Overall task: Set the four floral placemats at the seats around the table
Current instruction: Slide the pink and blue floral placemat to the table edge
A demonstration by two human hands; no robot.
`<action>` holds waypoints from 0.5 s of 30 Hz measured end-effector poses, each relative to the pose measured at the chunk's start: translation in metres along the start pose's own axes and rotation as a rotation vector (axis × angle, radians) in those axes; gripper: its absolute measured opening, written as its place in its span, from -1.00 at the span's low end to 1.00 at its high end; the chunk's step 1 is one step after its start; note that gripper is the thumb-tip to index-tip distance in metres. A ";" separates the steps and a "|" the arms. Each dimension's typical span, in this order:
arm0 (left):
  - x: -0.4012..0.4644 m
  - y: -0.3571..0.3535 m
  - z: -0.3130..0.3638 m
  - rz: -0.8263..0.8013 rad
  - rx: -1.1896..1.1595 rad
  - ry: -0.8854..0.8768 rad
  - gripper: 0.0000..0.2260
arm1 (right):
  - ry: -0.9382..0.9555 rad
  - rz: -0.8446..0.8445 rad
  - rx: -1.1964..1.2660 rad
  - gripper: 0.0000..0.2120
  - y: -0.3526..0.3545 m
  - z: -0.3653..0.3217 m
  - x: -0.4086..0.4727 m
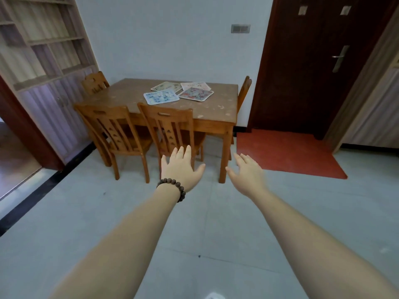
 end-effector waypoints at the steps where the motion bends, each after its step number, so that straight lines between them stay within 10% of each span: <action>1: 0.003 -0.005 0.003 -0.008 0.005 -0.002 -0.32 | -0.005 -0.003 0.008 -0.41 -0.002 0.007 0.001; 15: 0.077 -0.073 0.081 -0.029 -0.050 -0.044 -0.32 | -0.111 0.016 0.063 -0.43 0.011 0.125 0.048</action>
Point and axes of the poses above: each hand's wrist, its own x-axis towards the middle knuckle, its own y-axis out of the back of the hand, z = x × y, the point moved 8 cm from there along x, towards the middle knuckle, and after that the axes turned 3 degrees about -x, right-handed, at the moved point
